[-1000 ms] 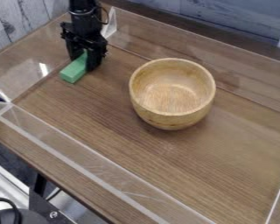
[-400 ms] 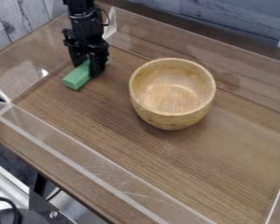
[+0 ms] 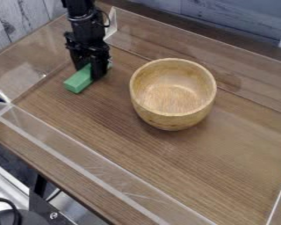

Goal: Put the green block in the brown bowl

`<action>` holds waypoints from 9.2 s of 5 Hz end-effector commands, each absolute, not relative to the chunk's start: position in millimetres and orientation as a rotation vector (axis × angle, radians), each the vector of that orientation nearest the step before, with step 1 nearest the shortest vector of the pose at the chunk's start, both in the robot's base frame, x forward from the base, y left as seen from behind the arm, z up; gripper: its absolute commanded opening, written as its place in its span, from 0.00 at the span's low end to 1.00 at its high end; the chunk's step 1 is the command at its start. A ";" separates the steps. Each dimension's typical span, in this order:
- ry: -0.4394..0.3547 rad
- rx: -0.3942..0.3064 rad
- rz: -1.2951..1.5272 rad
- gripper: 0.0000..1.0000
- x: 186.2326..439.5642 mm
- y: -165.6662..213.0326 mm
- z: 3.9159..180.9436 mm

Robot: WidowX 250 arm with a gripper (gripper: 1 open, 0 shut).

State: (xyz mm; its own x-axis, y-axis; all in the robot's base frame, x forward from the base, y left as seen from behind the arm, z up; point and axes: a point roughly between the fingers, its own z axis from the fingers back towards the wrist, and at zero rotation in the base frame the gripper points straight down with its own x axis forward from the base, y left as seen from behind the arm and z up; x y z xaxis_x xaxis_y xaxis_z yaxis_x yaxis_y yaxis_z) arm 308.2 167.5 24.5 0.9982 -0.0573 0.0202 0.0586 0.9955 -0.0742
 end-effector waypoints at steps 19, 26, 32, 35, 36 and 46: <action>-0.006 -0.090 -0.225 0.00 343.1 21.7 96.4; 0.064 -0.110 -0.324 0.00 341.6 17.0 59.6; 0.087 -0.112 -0.311 0.00 350.2 23.4 30.5; 0.114 -0.103 -0.311 1.00 337.6 23.7 36.8; 0.120 -0.106 -0.287 0.00 334.9 23.8 39.3; -0.080 -0.093 -0.112 1.00 304.2 73.6 162.1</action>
